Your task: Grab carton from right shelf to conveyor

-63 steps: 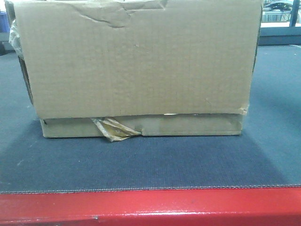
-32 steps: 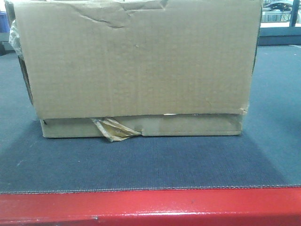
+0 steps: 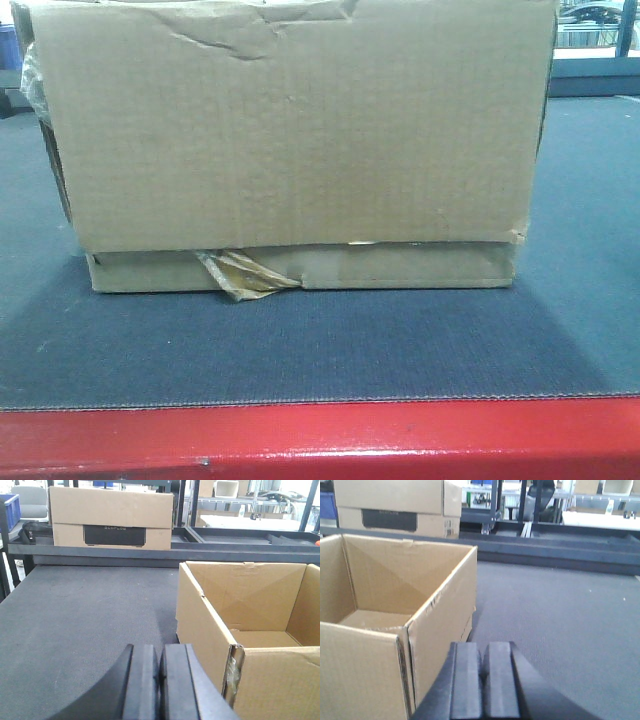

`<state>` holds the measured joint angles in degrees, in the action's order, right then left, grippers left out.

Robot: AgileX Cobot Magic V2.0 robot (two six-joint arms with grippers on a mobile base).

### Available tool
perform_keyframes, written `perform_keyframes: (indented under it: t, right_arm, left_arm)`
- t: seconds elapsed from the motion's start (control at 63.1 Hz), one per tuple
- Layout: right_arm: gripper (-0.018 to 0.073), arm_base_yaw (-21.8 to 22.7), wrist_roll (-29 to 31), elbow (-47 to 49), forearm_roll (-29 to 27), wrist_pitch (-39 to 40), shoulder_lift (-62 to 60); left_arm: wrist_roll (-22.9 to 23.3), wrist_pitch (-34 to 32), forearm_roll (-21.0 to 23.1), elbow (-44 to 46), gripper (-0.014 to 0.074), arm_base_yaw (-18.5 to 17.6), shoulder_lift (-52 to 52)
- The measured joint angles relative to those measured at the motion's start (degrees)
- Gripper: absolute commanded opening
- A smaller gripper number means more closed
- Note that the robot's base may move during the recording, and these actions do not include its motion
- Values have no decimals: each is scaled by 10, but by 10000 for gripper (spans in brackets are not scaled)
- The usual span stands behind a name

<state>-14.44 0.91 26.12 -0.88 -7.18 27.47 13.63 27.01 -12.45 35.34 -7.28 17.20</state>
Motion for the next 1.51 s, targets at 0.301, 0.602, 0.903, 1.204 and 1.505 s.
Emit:
perform_keyframes:
  t: [0.301, 0.602, 0.903, 1.204, 1.505]
  right_arm:
    - [-69, 0, -1, 0, 1, 3, -1]
    - [-69, 0, -1, 0, 1, 3, -1]
    - [-69, 0, -1, 0, 1, 3, -1]
    - [-69, 0, -1, 0, 1, 3, -1]
    - [-69, 0, -1, 0, 2, 3, -1]
  left_arm:
    - [0, 0, 0, 0, 1, 0, 0]
    - [0, 0, 0, 0, 1, 0, 0]
    - [0, 0, 5, 0, 1, 0, 0]
    - [-24, -2, 54, -17, 1, 14, -24]
    - [-83, -74, 134, -159, 1, 154, -151]
